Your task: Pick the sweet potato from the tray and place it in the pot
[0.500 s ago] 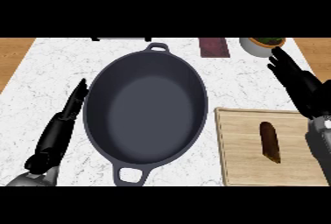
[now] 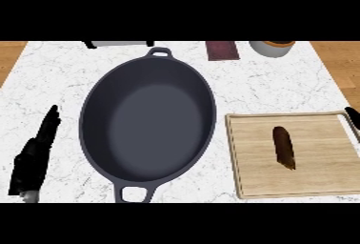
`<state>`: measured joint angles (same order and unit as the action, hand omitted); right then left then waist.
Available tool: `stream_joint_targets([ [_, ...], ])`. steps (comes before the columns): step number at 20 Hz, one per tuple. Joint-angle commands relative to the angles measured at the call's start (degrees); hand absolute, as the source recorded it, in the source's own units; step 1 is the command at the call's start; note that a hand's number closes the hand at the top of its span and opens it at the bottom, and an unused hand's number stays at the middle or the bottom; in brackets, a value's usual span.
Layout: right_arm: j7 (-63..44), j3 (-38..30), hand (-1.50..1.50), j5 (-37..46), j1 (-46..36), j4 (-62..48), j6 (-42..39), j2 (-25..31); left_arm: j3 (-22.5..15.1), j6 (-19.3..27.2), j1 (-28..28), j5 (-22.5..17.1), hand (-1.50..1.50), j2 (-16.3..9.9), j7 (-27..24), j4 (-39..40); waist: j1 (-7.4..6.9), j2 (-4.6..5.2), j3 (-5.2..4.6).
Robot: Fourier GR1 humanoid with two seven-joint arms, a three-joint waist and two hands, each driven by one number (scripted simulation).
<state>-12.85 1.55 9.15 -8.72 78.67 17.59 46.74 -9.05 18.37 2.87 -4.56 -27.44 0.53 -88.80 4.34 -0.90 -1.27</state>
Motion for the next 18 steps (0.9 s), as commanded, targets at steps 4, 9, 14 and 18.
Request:
stream_joint_targets([
  [4,-3.13,4.34,-1.5,23.25,10.77,11.58,19.2,2.98,4.11,0.47,4.07,-2.1,0.0,-1.54,1.69,3.48,1.21,-0.75,0.74],
  [9,-20.84,9.76,-1.5,37.29,19.96,23.07,16.87,0.56,1.95,-0.92,4.19,-2.41,0.0,-0.26,2.79,0.8,-0.69,-0.03,0.82],
  [14,-39.11,15.1,-1.5,46.36,18.55,31.86,0.38,-1.46,3.64,-3.1,0.06,-3.05,0.0,-2.45,4.16,1.86,-2.81,0.66,0.87],
  [18,-50.84,19.51,-1.5,45.72,9.38,33.35,-16.11,-5.53,2.56,-4.65,-2.05,-3.13,0.0,-1.58,4.1,2.78,-5.45,1.26,0.94],
])
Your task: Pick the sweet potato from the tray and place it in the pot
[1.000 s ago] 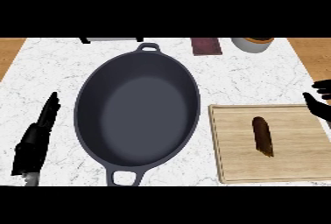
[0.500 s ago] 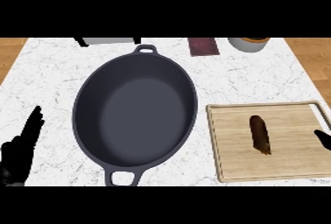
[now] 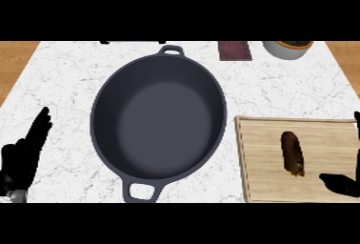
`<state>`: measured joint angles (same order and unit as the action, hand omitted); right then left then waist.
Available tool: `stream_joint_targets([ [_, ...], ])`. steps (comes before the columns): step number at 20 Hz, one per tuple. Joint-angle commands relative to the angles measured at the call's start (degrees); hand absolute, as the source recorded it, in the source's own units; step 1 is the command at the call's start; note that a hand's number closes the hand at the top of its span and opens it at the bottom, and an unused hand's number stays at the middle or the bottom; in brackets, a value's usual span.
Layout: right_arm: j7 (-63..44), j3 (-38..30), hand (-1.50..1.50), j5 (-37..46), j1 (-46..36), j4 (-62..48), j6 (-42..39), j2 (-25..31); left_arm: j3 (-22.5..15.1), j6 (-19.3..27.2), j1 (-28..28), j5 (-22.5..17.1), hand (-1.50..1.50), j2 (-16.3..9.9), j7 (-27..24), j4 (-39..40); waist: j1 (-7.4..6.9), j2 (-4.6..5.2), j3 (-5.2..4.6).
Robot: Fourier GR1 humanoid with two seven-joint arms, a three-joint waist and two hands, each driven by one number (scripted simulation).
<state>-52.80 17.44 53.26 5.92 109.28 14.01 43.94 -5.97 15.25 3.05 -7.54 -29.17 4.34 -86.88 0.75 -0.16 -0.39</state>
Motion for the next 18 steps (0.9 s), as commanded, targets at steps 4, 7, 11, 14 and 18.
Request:
stream_joint_targets([
  [4,-18.04,4.78,-1.5,-4.02,-9.07,-0.49,-25.98,-5.1,-0.72,-1.25,-3.86,0.24,0.0,0.26,2.26,0.39,-2.43,0.69,0.08],
  [7,-21.84,3.98,-1.5,-8.41,-11.08,-4.15,-32.47,-8.46,-0.51,-2.1,-1.74,0.35,0.0,-0.26,0.26,0.3,-3.16,0.61,0.09],
  [11,-25.11,3.28,-1.5,-11.41,-15.09,-7.93,-37.22,-13.29,-0.92,-0.72,-4.48,0.97,0.0,1.4,2.65,0.95,-2.09,0.48,0.2],
  [14,-27.46,3.45,-1.5,-11.41,-18.59,-11.41,-38.8,-16.4,-2.02,-1.18,-1.43,1.53,0.0,1.53,1.76,-1.77,-2.73,0.22,0.24],
  [18,-26.53,3.05,-1.5,-10.75,-22.16,-17.43,-39.35,-19.41,-0.35,-1.4,-3.11,1.29,0.0,1.56,1.75,1.06,-1.92,0.37,0.27],
])
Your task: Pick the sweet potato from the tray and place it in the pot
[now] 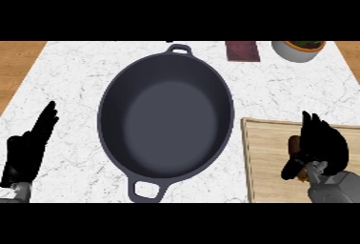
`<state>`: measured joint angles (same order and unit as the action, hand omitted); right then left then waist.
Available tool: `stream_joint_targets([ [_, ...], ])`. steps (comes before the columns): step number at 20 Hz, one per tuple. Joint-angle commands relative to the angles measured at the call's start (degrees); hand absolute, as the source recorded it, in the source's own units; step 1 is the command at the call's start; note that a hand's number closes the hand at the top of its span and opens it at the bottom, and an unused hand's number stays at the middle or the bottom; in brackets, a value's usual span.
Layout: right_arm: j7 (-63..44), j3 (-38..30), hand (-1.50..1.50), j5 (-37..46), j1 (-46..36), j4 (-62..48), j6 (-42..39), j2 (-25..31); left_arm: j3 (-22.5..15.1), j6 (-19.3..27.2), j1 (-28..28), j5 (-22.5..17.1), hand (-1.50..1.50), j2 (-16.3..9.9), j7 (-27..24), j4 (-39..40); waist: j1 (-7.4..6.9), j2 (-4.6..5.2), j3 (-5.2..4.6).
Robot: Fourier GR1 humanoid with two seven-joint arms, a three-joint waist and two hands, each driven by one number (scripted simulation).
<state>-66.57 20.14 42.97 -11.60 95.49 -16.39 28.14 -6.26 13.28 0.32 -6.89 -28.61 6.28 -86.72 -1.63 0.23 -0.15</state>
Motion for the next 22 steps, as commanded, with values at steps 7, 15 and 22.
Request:
stream_joint_targets([
  [7,-11.88,-1.03,-1.5,2.97,-6.15,-12.51,-10.29,-5.82,0.88,-0.51,1.32,0.53,0.0,0.06,-0.38,-0.6,0.32,-0.22,0.08],
  [15,-10.45,-2.99,-1.5,7.31,-9.17,-21.79,-9.14,-11.42,1.19,-0.14,-0.6,1.27,0.0,1.08,1.76,-0.64,0.63,-0.04,0.15],
  [22,-9.42,-5.26,-1.5,11.3,-6.27,-20.79,-8.44,-13.31,3.19,-2.06,2.42,1.16,0.0,1.47,-2.63,1.5,1.38,-0.3,0.11],
])
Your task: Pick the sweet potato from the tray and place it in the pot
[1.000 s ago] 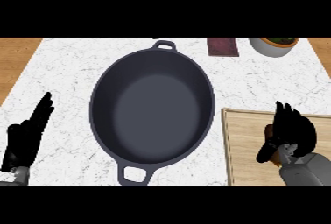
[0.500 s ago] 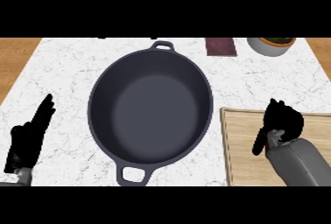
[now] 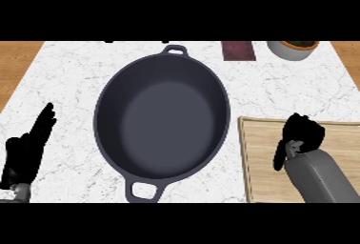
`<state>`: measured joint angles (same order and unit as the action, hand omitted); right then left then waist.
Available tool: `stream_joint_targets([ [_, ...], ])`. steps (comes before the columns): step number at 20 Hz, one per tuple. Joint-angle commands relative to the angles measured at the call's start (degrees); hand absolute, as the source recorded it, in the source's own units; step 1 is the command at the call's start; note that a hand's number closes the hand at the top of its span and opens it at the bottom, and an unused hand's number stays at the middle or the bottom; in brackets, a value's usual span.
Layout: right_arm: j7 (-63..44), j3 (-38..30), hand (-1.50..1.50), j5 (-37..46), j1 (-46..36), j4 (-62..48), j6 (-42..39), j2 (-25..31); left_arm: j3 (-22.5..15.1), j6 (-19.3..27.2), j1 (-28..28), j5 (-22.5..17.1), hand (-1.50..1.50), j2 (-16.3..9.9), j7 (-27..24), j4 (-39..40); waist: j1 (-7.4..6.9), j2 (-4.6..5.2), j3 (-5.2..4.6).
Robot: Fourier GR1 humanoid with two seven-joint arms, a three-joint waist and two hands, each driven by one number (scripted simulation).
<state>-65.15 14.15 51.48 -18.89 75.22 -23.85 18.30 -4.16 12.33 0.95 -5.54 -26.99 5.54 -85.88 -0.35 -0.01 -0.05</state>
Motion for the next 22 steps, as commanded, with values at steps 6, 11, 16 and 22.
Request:
stream_joint_targets([
  [6,-6.51,-2.89,-1.5,4.66,0.96,-1.84,-3.4,-2.26,2.07,-2.51,0.99,-0.36,0.0,0.43,0.29,-0.38,0.24,-0.09,0.03],
  [11,-2.56,-5.86,-1.5,5.42,-0.3,-6.53,-3.85,-2.99,0.41,0.42,-0.96,2.42,0.0,3.76,2.24,-1.46,0.19,-0.01,0.05],
  [16,1.91,-4.85,1.5,8.72,-1.78,-9.48,-3.73,-3.93,2.63,-2.24,0.44,2.68,0.0,2.13,0.95,-1.18,-0.05,0.03,0.05],
  [22,3.33,-6.88,1.5,10.38,-3.18,-9.52,-5.07,-4.57,3.91,-3.56,-2.08,2.89,0.0,1.84,4.88,-1.64,0.0,0.08,0.06],
])
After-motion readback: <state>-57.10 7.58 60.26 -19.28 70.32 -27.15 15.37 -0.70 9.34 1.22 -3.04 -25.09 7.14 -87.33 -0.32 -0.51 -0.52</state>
